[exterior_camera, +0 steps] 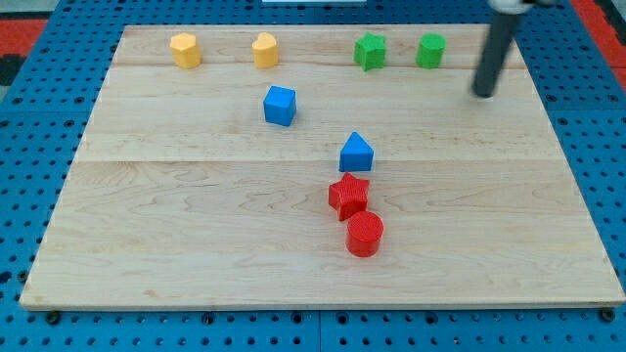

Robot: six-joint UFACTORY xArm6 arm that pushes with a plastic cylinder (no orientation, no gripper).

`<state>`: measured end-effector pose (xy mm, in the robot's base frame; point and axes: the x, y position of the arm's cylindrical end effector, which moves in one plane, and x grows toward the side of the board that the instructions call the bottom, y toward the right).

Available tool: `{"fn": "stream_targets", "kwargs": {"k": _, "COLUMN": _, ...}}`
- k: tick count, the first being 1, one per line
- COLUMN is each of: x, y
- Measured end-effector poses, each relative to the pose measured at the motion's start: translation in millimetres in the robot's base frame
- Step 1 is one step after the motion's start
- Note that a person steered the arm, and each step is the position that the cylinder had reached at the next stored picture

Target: Push the green circle to the blue cube

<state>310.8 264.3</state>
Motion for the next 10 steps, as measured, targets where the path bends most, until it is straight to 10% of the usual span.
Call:
{"fn": "stream_targets", "kwargs": {"k": 2, "x": -95, "y": -41}}
{"fn": "stream_targets", "kwargs": {"k": 3, "x": -87, "y": -141}}
{"fn": "stream_targets", "kwargs": {"k": 5, "x": -23, "y": -144}}
{"fn": "stream_targets", "kwargs": {"k": 8, "x": -59, "y": -69}}
{"fn": "stream_targets", "kwargs": {"k": 10, "x": -37, "y": -146}}
